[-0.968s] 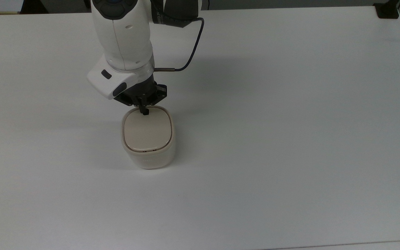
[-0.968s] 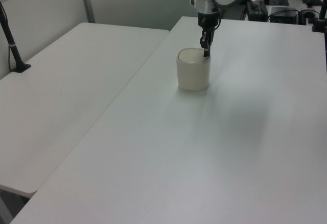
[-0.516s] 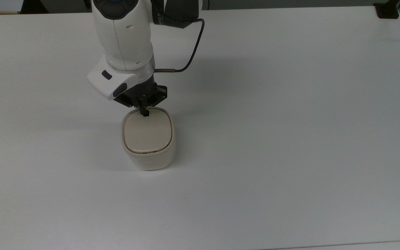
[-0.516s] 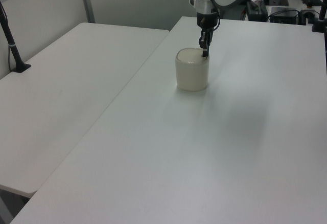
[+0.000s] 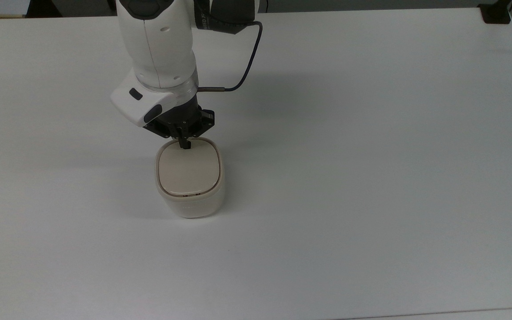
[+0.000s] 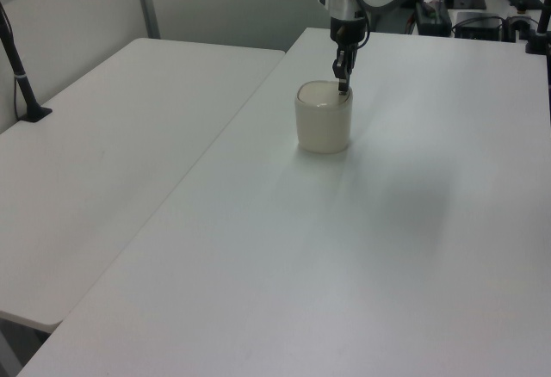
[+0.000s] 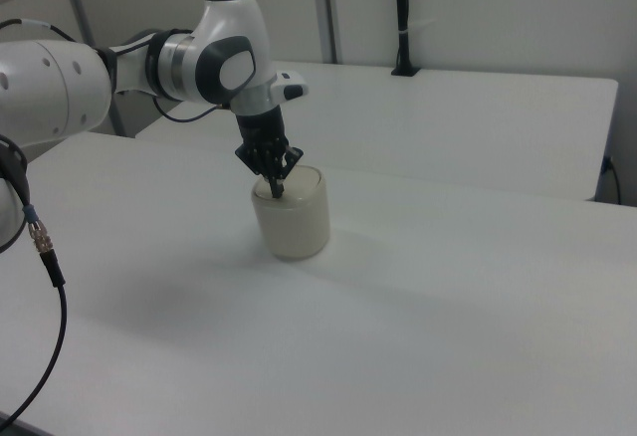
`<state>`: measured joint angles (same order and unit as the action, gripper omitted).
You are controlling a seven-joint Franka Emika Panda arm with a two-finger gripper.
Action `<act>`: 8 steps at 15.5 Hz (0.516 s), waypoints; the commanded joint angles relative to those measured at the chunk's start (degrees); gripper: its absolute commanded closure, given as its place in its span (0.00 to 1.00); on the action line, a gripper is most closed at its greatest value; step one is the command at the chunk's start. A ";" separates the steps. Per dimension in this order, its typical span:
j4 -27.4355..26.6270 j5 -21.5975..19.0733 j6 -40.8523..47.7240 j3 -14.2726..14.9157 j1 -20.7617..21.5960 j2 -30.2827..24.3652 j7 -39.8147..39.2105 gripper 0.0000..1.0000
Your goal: Open the trash bin
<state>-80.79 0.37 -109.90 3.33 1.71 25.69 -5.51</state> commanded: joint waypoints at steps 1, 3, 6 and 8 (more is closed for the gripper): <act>-0.86 -0.90 -1.55 0.36 0.48 0.67 -1.17 1.00; -0.95 -0.72 -1.55 0.36 0.57 1.64 -1.25 1.00; -1.04 -0.37 -1.55 0.36 1.27 1.91 -1.25 1.00; -0.69 -0.72 -1.20 0.36 1.27 1.56 -1.17 1.00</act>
<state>-80.86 0.39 -109.90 3.32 1.85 26.28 -5.89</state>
